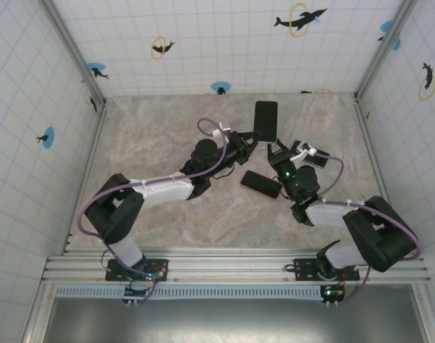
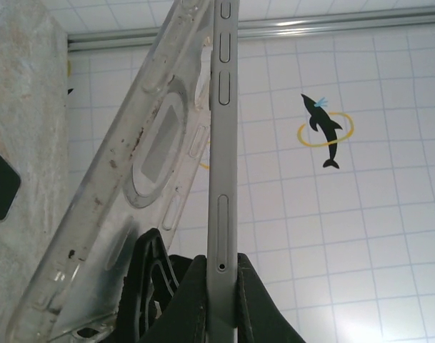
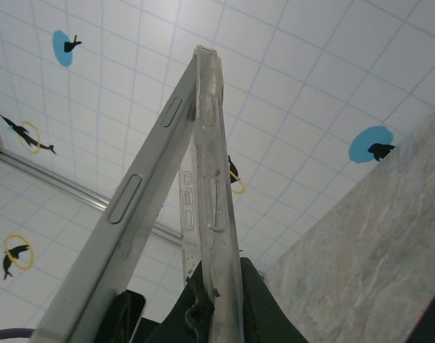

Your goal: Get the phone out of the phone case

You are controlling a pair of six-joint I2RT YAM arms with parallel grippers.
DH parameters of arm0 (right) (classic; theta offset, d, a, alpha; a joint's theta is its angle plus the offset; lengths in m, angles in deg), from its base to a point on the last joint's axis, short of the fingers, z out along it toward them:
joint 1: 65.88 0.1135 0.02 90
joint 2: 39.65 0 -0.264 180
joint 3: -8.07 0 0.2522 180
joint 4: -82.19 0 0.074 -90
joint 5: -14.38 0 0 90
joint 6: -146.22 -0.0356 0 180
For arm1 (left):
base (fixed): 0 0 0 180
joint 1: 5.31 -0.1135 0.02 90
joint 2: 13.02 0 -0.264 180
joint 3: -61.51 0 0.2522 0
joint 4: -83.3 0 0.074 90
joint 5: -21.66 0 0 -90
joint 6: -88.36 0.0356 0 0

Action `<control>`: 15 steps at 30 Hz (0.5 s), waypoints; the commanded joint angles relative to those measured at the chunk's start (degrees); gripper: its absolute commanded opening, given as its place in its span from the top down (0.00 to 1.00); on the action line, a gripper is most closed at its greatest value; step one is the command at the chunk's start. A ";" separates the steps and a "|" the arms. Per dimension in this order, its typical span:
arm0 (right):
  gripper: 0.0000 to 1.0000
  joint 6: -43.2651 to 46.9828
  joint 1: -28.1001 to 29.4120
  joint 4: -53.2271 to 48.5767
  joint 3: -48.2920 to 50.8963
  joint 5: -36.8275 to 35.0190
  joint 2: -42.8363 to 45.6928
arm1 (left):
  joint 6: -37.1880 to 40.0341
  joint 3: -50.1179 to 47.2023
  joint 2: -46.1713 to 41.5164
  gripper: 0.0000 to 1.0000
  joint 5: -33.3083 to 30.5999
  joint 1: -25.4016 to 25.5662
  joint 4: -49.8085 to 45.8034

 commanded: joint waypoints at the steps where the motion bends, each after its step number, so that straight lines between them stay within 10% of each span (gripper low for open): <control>1: 1.00 3.74 -0.54 -2.63 -2.36 -3.86 -1.64 | 2.21 3.09 -2.85 1.00 0.48 0.42 2.62; 15: 1.00 4.15 -3.95 -5.30 -3.22 -1.04 -4.21 | 5.21 -6.18 -11.03 1.00 4.00 -3.84 -2.70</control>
